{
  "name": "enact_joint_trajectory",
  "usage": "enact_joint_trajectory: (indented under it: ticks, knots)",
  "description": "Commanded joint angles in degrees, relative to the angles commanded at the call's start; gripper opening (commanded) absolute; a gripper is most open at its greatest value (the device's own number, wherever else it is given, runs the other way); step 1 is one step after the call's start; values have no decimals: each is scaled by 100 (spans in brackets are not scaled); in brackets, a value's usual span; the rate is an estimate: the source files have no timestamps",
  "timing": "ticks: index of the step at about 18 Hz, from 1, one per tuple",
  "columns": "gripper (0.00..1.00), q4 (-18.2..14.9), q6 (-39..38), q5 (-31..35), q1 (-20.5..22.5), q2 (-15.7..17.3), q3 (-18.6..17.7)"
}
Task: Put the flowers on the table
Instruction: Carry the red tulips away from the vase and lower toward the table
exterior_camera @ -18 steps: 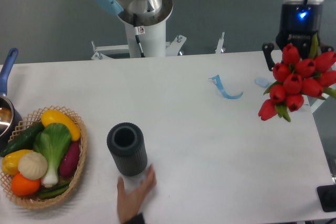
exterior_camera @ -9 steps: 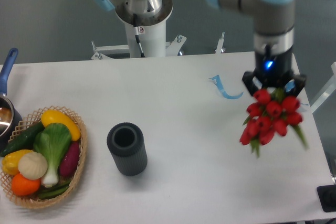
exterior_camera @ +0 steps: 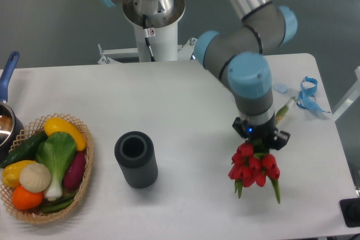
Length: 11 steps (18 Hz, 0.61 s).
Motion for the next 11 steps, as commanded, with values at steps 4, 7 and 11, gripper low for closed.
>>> enact_joint_trajectory:
  ticks: [4, 7, 11]
  knots:
    - [38, 0, -35, -9, -71, -256, 97]
    - [40, 0, -35, -18, -80, -265, 80]
    - [89, 70, -44, -79, -80, -239, 97]
